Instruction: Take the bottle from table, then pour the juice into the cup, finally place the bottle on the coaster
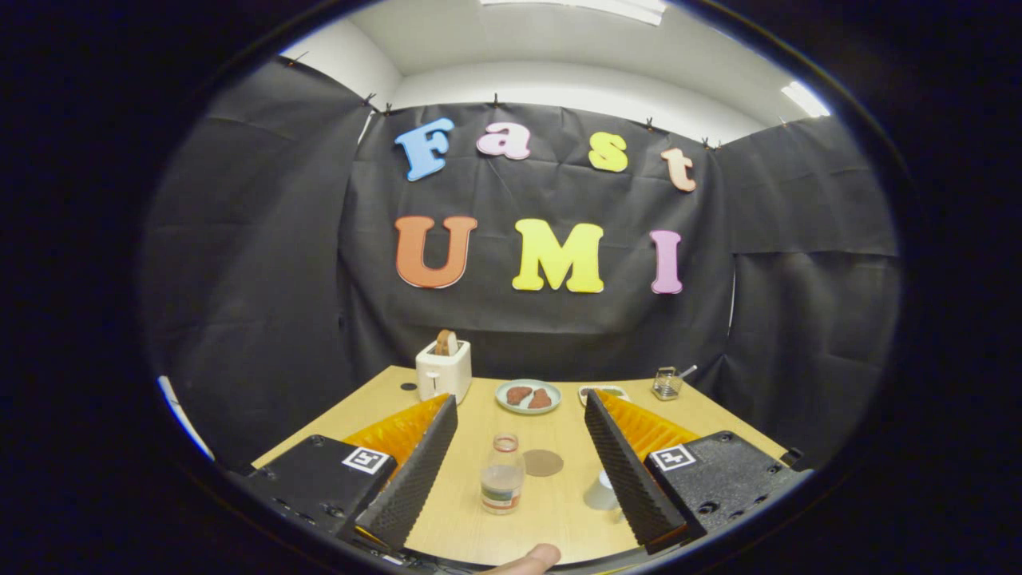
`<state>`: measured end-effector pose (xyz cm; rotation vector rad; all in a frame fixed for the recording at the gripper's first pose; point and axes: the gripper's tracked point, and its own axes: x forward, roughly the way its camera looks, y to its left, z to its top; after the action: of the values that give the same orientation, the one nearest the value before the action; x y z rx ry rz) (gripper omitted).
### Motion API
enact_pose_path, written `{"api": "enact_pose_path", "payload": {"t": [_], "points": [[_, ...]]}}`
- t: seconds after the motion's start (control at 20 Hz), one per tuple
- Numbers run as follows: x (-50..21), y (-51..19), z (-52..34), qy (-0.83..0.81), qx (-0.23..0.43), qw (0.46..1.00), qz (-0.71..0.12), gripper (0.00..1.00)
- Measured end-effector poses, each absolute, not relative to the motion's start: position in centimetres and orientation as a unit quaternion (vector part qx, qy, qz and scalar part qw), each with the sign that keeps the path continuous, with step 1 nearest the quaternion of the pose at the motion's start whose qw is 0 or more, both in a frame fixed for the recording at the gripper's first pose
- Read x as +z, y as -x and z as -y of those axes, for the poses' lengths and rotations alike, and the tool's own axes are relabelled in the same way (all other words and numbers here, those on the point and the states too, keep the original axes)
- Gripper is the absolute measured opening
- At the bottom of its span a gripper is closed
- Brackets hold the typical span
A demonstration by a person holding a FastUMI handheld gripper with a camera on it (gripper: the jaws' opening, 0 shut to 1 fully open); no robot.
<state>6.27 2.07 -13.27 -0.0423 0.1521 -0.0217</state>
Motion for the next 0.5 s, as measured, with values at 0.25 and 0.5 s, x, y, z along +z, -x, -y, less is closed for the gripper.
{"api": "enact_pose_path", "payload": {"t": [0.25,0.5], "points": [[-17.2,-8.2,-3.1,0.014,-0.013,0.997,-0.079,1.0],[-21.3,-10.1,-3.1,0.019,-0.017,0.997,-0.069,1.0]]}}
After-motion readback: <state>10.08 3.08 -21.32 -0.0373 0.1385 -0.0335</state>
